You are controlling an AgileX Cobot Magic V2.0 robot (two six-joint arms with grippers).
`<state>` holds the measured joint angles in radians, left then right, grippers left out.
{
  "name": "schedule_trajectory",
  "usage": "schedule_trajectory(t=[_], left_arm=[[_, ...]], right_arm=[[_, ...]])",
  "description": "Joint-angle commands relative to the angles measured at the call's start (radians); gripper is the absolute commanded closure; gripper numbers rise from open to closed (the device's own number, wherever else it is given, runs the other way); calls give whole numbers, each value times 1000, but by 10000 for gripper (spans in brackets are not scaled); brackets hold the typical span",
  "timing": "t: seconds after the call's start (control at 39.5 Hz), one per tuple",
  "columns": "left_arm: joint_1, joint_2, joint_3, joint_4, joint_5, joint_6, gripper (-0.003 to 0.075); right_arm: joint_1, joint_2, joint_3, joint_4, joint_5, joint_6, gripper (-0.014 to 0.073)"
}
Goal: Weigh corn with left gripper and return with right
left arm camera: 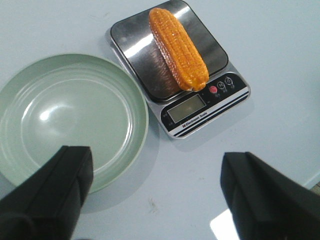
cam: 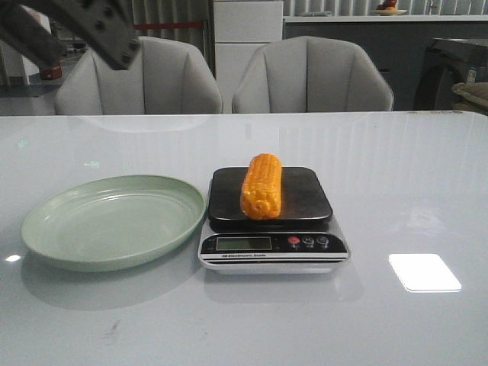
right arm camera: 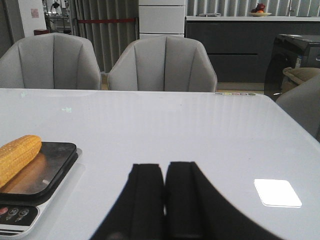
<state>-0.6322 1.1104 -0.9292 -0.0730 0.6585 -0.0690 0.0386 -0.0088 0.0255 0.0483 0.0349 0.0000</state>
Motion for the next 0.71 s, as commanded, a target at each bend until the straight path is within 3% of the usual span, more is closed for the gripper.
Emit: schedule_trajectory(t=[0.0, 0.53, 0.61, 0.68], left_arm=[[-4, -140, 53, 11, -69, 3, 148], [-4, -905, 472, 50, -124, 51, 153], [-4, -991, 502, 50, -124, 52, 199], [-4, -1063, 524, 50, -124, 54, 304]], right_arm=[[-7, -20, 11, -11, -82, 0, 442], [-7, -20, 11, -11, -82, 0, 442], [-7, -20, 11, -11, -82, 0, 442], [-7, -20, 11, -11, -82, 0, 442]])
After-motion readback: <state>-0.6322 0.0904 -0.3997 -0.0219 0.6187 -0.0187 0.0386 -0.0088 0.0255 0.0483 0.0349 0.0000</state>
